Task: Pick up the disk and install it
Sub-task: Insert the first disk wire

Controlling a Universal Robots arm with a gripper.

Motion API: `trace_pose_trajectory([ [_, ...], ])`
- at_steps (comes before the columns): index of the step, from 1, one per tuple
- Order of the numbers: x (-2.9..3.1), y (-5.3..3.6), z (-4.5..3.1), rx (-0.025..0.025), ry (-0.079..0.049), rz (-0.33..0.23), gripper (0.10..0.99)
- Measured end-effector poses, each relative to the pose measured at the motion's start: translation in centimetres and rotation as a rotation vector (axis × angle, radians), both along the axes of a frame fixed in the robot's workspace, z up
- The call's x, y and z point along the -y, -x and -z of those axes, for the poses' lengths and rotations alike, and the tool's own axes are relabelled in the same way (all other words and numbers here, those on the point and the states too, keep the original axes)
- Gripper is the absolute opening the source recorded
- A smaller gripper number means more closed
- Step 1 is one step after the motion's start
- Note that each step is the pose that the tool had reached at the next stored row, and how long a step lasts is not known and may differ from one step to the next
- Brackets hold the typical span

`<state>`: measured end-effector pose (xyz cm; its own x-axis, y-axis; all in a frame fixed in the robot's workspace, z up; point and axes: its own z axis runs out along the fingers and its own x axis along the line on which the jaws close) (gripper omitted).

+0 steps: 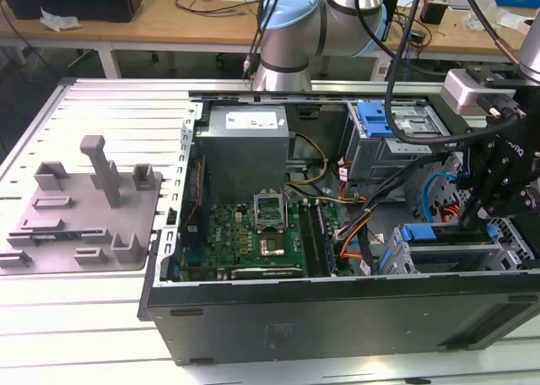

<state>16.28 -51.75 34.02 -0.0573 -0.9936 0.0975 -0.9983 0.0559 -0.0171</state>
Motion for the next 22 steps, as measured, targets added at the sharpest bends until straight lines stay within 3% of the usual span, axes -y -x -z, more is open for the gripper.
trace_pose_trajectory([
  [11, 0.0, 0.0, 0.14, 0.0, 0.0, 0.0, 0.169],
  [22, 0.0, 0.0, -0.44, 0.0, 0.001, 0.0, 0.169],
])
